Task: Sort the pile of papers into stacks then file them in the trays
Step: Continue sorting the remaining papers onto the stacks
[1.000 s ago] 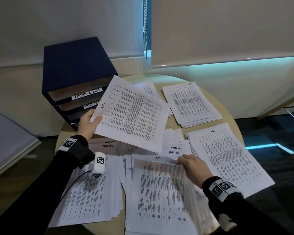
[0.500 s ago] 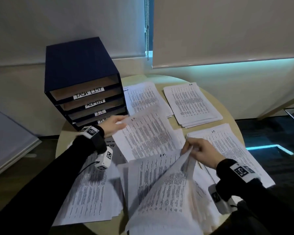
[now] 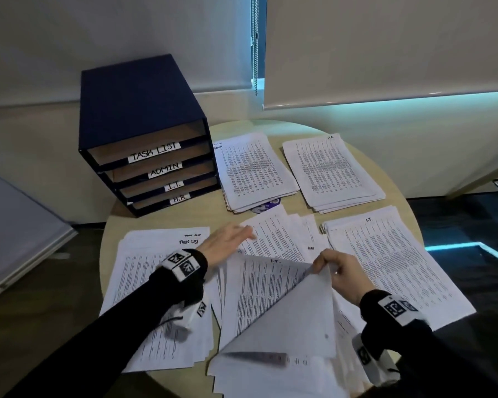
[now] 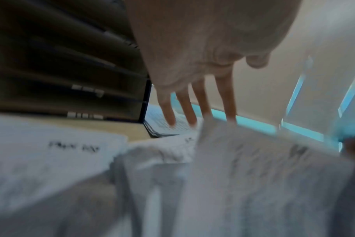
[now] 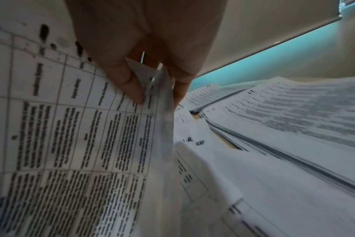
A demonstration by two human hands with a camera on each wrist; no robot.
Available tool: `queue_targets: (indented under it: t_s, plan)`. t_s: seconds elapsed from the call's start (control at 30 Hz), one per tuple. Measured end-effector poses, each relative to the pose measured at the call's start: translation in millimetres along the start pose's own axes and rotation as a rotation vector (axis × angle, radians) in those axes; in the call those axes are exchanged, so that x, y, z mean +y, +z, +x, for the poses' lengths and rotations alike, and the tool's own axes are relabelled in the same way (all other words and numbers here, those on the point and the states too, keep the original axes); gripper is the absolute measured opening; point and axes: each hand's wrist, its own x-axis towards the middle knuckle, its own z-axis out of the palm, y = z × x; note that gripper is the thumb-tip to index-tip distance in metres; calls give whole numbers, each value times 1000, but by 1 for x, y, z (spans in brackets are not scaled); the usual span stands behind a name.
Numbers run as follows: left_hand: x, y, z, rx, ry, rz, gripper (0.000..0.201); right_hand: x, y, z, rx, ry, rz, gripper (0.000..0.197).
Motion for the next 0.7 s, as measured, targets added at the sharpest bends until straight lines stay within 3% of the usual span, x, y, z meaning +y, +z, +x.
queue_targets:
  t_s: [0.07, 0.2, 0.33, 0.5, 0.63, 0.7]
  plan:
    - [5, 7, -12, -80, 61, -31, 55, 3, 0, -2, 8, -7, -25, 35]
    - [10, 21, -28, -11, 254, 381, 20, 10, 1, -4, 37, -104, -184, 29]
    - [-1, 40, -35, -37, 407, 405, 12, 20, 8, -10, 2, -112, -239, 43]
    - [2, 40, -27, -61, 339, 277, 13, 24, 11, -12, -14, -32, -210, 45]
    - [1, 33, -12, -38, 117, 44, 11, 24, 6, -6, -38, 93, -64, 29]
    - [3, 31, -4, -32, -11, -17, 20, 23, 3, -1, -60, 130, 13, 25]
